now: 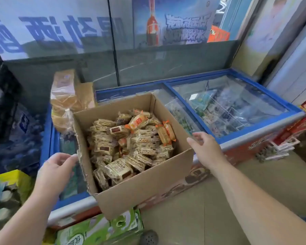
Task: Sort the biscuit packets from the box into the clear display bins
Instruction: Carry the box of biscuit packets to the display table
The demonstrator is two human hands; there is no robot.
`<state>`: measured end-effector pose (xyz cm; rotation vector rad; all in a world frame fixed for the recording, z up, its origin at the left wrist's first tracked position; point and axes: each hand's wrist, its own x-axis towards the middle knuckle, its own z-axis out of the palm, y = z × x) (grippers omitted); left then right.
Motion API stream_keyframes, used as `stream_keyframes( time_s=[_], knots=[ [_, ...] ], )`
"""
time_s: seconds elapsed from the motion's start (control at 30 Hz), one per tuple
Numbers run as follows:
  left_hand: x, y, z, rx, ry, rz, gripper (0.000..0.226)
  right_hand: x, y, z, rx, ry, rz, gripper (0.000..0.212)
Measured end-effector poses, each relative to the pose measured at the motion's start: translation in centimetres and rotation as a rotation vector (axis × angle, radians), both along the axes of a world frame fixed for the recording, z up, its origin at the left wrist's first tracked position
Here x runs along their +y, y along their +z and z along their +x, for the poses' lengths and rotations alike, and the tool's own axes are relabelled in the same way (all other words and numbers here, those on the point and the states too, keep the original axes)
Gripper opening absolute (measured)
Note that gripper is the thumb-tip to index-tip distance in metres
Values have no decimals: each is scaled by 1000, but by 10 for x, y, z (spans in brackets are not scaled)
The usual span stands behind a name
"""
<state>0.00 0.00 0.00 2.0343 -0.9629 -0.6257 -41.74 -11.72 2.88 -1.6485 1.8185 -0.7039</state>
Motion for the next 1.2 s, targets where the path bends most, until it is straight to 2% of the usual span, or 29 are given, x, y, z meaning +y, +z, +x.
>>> stream_keyframes(
  time_s=[0.07, 0.13, 0.33, 0.47, 0.6, 0.73, 0.8, 0.93, 1.03, 1.2],
  knots=[
    [-25, -9, 5, 69, 46, 50, 37, -32, -7, 11, 98, -13, 20, 52],
    [-47, -16, 4, 53, 50, 137, 42, -62, -14, 20, 134, -17, 127, 54],
    [-82, -36, 4, 11, 0, 315, 12, -130, -44, 38, 406, 67, 332, 52],
    [-82, -37, 7, 45, -10, 328, 9, -156, -51, 48, 537, 96, 390, 62],
    [-79, -34, 5, 167, 39, 322, 14, -163, -55, 47, 526, 128, 348, 37],
    [-78, -18, -3, 200, 41, 328, 23, -161, -51, 34, 498, 194, 307, 36],
    [-84, -3, -17, 199, 7, 319, 24, -158, -52, 14, 467, 172, 308, 31],
    [-104, 26, -69, 208, -87, 260, 20, -146, -51, -60, 367, 105, 310, 40],
    [-126, 42, -140, 203, -143, 228, 30, -139, -47, -136, 316, 58, 308, 38],
    [-172, 51, -277, 234, -247, 177, 33, -124, -38, -290, 267, -64, 246, 32]
  ],
)
